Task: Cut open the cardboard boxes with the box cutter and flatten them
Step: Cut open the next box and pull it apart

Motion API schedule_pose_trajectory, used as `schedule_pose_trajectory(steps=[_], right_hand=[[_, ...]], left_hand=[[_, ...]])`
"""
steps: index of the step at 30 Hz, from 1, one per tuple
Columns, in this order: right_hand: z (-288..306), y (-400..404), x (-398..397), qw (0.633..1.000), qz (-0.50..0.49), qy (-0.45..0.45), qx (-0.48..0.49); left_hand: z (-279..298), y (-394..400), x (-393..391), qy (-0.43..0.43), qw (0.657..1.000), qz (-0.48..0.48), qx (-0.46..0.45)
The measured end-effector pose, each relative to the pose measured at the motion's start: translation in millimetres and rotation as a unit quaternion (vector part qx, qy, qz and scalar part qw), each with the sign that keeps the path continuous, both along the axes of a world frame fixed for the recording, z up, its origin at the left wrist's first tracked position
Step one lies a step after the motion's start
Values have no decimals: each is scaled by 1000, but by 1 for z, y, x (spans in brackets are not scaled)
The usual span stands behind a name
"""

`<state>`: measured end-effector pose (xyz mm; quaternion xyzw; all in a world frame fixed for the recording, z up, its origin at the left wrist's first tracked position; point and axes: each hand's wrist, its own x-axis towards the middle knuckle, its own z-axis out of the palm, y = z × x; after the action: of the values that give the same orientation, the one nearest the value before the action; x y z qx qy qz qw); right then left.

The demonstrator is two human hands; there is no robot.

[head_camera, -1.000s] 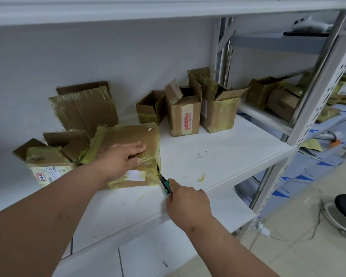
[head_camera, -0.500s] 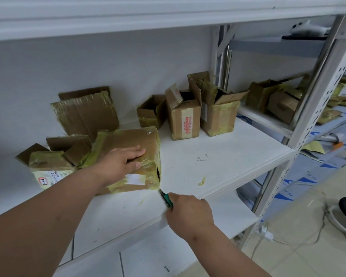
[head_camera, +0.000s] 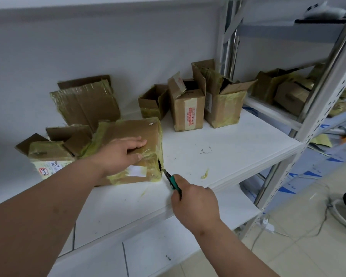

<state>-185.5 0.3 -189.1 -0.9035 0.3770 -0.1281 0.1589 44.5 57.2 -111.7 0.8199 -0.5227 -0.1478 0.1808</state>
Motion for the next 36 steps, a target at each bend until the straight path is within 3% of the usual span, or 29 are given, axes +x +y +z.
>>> schedule_pose_trajectory(steps=[5, 8, 9, 11, 12, 14, 21, 29, 36], right_hand=[[0, -5, -3, 1000, 10, -1, 20], [10, -18, -10, 990, 15, -39, 138], [16, -22, -14, 973, 3, -85, 213], [27, -30, -18, 901, -32, -201, 383], [32, -34, -19, 863, -42, -233, 447], [36, -41, -16, 830, -38, -234, 505], [36, -45, 13, 832, 9, -194, 520], [29, -45, 43, 801, -23, -259, 539], [25, -50, 59, 783, -43, -293, 547]], left_hand=[[9, -10, -15, -45, 997, 41, 41], [13, -21, -25, -94, 990, 87, 65], [14, -24, -29, -122, 986, 92, 65], [17, -29, -36, -150, 984, 84, 55], [20, -31, -37, -147, 985, 75, 51], [30, -26, -37, -133, 988, 48, 65], [29, 6, -17, -52, 996, 62, 41], [27, 9, -13, 2, 996, 81, 35], [26, 9, -10, -5, 997, 70, 23]])
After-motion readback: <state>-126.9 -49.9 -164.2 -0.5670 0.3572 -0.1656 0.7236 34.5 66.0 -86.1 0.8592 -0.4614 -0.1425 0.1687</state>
